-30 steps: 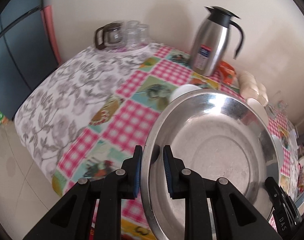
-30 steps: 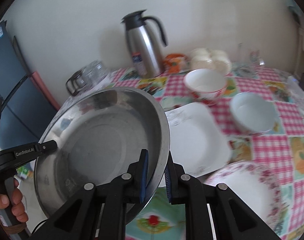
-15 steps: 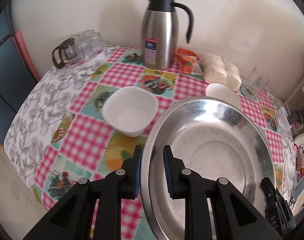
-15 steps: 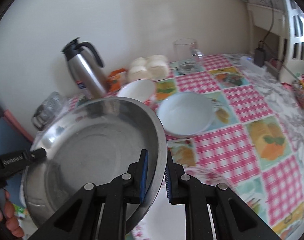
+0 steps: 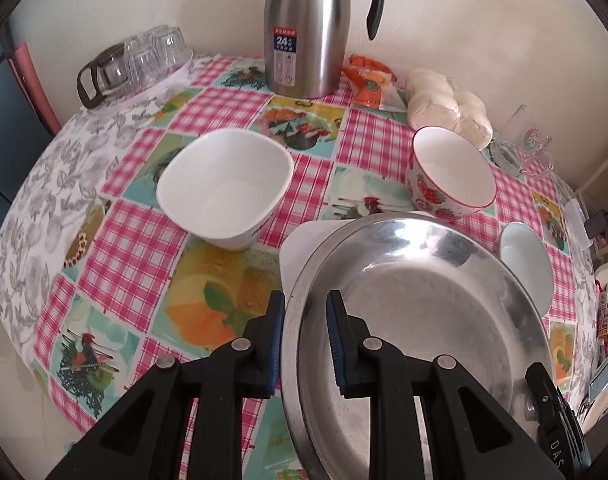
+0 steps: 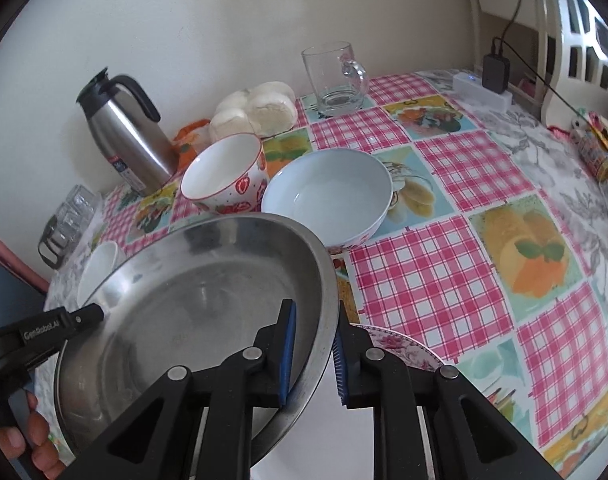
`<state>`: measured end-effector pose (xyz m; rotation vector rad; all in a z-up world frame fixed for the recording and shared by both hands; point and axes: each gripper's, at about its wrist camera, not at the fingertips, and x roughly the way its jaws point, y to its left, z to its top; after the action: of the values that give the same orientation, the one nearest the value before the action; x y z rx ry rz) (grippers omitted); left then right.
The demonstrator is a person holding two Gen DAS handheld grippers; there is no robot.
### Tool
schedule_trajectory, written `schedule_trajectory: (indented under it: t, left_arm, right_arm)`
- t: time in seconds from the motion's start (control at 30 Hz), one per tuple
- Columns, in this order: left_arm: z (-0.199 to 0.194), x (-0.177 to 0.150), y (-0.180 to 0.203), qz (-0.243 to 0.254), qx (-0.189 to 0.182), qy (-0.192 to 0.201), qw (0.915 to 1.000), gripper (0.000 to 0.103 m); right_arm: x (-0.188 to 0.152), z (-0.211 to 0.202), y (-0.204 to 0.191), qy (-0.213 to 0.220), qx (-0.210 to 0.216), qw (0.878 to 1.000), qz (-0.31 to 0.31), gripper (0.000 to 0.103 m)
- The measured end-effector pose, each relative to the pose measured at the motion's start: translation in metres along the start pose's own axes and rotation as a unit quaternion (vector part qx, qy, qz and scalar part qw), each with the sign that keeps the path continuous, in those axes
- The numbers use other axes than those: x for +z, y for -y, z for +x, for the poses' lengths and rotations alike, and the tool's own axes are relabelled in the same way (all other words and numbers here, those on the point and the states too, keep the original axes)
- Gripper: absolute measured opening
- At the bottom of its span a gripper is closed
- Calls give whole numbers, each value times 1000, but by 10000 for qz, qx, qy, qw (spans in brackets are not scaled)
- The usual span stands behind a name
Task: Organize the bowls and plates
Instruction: 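Lift the steel basin with both tools and set it beside the white bowl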
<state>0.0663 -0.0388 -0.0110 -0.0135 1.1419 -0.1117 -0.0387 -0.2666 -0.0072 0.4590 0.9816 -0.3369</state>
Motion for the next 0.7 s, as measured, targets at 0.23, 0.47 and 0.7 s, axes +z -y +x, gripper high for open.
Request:
schedule_trajectory:
  t: [0.23,0.47,0.7]
  left_arm:
    - [15,-1,-10,-151,41,-169,9997,22]
    - [28,-2,-16,-252,95,-264,9993,24]
    - [36,-3,-23,-411,111,-314,9986,26]
  right_arm:
    - [-5,8,-7,-141,-69,9997,-186,20]
    - [-9,16,-15,-253,-153,9987,-408,20]
    - [-13,20,-23,-267,-226,9974,-632,20]
